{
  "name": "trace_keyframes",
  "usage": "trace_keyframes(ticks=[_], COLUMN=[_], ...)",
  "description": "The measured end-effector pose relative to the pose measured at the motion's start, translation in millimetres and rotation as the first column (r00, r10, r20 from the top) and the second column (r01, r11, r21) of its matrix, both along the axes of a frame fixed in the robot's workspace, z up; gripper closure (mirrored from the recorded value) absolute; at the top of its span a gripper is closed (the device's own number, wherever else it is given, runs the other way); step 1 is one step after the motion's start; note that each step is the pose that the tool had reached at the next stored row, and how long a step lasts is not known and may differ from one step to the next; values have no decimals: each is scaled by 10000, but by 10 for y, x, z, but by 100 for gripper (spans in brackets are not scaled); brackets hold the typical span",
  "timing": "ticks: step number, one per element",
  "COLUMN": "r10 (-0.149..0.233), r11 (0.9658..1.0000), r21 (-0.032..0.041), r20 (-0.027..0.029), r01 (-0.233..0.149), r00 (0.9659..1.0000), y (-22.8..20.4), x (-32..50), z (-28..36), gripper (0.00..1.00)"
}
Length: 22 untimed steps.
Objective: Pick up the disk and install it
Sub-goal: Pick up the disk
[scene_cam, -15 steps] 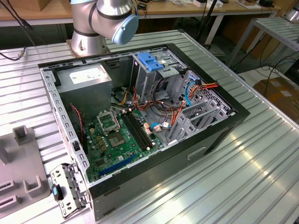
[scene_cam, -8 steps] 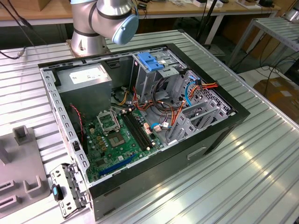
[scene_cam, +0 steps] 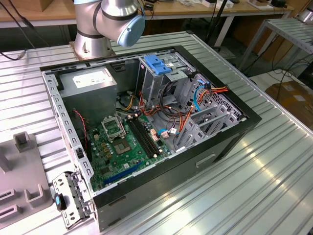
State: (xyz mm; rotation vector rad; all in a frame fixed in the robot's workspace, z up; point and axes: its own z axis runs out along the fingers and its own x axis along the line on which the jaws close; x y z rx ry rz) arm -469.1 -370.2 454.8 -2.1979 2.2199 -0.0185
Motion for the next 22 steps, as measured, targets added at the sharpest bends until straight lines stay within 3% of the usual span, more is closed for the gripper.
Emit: trace_keyframes(ticks=[8, 22], r10=[0, 1], r11=[10000, 10000], r21=[0, -1], r20=[1, -2], r01=[0, -1], r00=[10000, 10000], y=[0, 0], x=[0, 1], z=[75, 300], gripper=[63, 63])
